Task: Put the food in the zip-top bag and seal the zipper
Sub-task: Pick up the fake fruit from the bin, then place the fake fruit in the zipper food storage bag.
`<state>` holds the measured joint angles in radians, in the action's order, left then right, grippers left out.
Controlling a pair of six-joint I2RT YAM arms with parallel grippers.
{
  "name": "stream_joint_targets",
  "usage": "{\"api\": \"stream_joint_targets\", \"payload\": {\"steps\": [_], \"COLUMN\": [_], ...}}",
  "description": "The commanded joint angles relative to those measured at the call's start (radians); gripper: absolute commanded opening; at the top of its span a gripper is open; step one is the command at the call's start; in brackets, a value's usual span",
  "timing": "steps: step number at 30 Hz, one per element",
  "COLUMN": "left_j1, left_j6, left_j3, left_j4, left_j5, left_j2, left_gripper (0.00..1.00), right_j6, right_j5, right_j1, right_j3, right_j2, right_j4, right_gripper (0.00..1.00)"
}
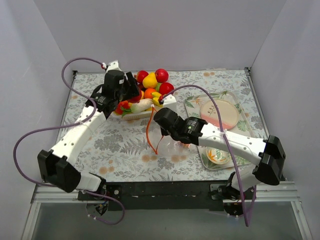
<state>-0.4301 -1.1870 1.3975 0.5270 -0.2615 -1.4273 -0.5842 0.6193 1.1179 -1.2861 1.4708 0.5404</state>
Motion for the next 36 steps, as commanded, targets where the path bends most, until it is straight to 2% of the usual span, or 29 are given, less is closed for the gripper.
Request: {"api": "stream_joint_targets", "payload": {"steps": [1,10,16,20,22,26,27,28,29,31,36], "left_j1": [0.004,0.002,0.001,-0.057,-0.081,-0.117,-0.121,-0.121,-0.121,-0.121,-0.121], "left_j6": [-0.071,-0.134,-0.193,-0.226,-0.233,-0.237,-0.237,-0.235,-0.234,-0.227,-0.211], "left_j3": [-0.106,-0.294,-0.397,-0.446,-0.463,-0.459,-0.454,-0.451,-0.447,-0.437,-0.364], "left_j4": [0.03,0.06,-0.022,-0.071,-0.103,-0.128,-0.13,-0.137,-0.143,-0.156,-0.136], "left_j5": [0.132,0.341,0.479,0.472,0.463,0.441,0.432,0.426,0.42,0.416,0.354], "left_j2": [0.174,0.381,0.404,0.378,0.367,0.331,0.318,0.315,0.309,0.3,0.312], "left_gripper": [0.52,0.52,0.51,0.51,0.61,0.7,0.75,0.87,0.93,0.98,0.98], "right_j6": [0.0,-0.014,-0.031,-0.035,-0.035,-0.034,-0.035,-0.039,-0.039,-0.042,-0.045], "right_j5": [-0.019,-0.021,-0.02,-0.01,-0.009,-0.009,-0.007,-0.009,-0.007,-0.01,-0.009], "right_j1": [-0.018,-0.032,-0.036,-0.036,-0.036,-0.035,-0.036,-0.036,-0.036,-0.036,-0.036], "right_j3": [-0.053,-0.134,-0.145,-0.15,-0.151,-0.157,-0.154,-0.151,-0.145,-0.128,-0.095], "right_j2": [0.04,0.111,0.12,0.115,0.114,0.109,0.106,0.097,0.089,0.071,0.031], "right_j4": [-0.085,-0.083,-0.074,-0.063,-0.06,-0.05,-0.048,-0.045,-0.046,-0.051,-0.045], "right_gripper": [0.01,0.01,0.01,0.01,0.01,0.01,0.01,0.01,0.01,0.01,0.01]}}
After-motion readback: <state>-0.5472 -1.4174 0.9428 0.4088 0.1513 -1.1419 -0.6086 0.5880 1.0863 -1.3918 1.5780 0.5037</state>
